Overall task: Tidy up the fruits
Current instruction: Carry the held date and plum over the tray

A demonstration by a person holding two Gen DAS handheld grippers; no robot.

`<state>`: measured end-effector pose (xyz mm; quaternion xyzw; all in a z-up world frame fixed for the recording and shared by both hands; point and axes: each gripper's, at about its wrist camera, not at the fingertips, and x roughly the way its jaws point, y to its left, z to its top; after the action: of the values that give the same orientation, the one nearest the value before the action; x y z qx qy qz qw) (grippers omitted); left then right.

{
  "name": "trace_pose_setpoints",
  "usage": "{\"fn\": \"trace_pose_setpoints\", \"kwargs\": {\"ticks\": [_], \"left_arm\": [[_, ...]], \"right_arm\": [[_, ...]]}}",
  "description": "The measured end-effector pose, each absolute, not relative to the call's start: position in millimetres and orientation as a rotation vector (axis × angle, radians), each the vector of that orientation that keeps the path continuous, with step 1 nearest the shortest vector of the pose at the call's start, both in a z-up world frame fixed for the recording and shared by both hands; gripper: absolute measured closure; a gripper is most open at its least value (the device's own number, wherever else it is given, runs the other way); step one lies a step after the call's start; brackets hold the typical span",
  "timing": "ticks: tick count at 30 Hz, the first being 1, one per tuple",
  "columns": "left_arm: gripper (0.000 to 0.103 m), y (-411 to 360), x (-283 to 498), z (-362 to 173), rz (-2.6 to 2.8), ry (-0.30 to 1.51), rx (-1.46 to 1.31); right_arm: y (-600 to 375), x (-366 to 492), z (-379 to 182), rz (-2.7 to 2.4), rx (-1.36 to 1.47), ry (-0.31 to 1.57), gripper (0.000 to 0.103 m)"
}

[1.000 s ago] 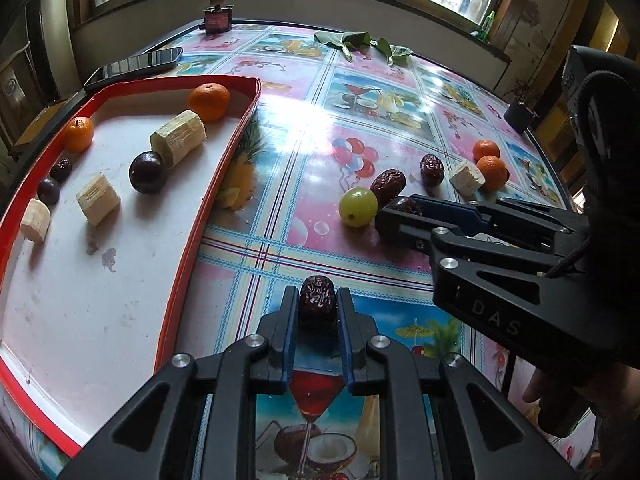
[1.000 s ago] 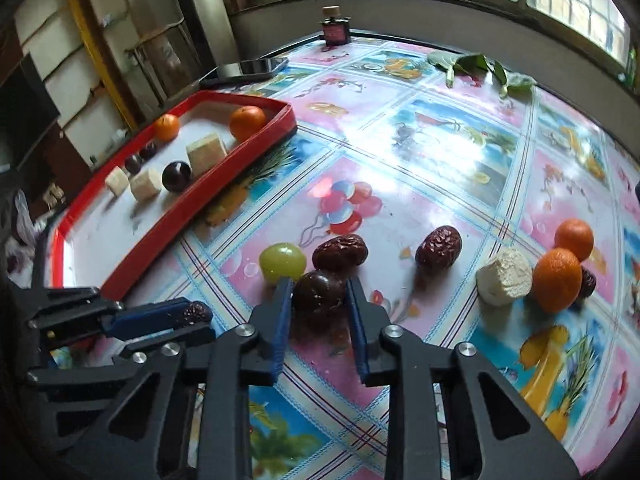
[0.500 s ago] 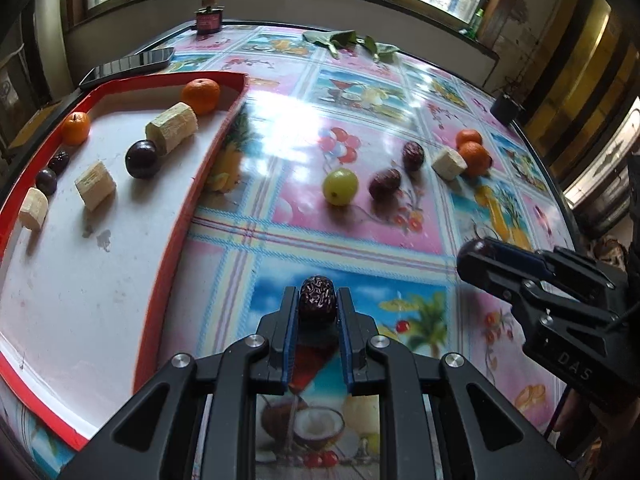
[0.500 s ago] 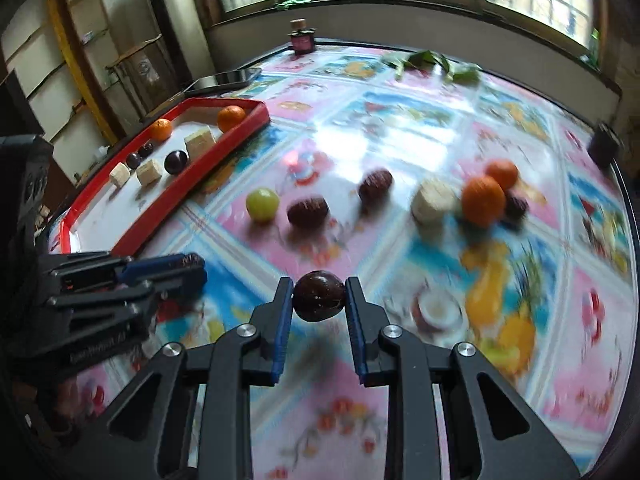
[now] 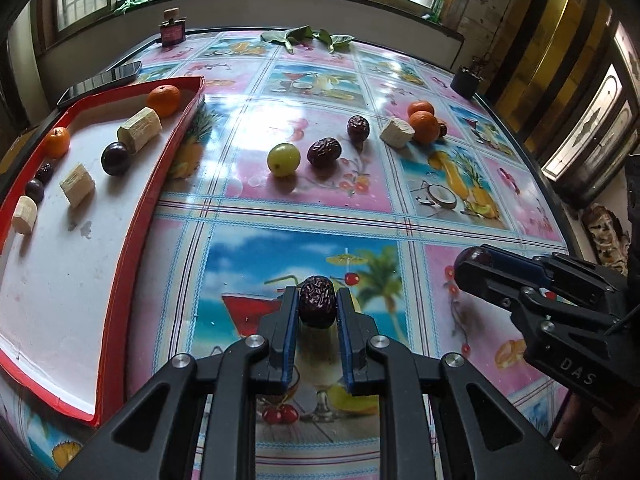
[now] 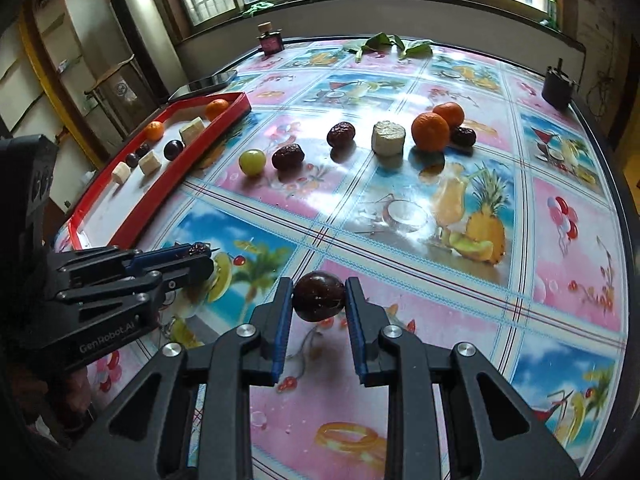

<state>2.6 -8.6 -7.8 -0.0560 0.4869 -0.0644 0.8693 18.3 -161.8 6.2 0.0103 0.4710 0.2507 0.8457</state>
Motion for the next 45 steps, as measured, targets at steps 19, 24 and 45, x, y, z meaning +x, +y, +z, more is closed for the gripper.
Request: {"fn": "trace_pose_setpoints", "kwargs": {"ticks": [19,24,45], "left_arm": [[0.086,37,-7,33,-0.127,0.929,-0.171],[0.086,64,-8,40,-0.076,0.906,-0.2],[0.086,196,4,12,0.221,0.943,-0.267]], "right_arm": [[-98,25,36,0.593,0.025,0.961,0.075],[-67,29,51,0.64,0.006,0.928,0.075],[81,59,40,0.818,-0.097,0.952,0.075]]}}
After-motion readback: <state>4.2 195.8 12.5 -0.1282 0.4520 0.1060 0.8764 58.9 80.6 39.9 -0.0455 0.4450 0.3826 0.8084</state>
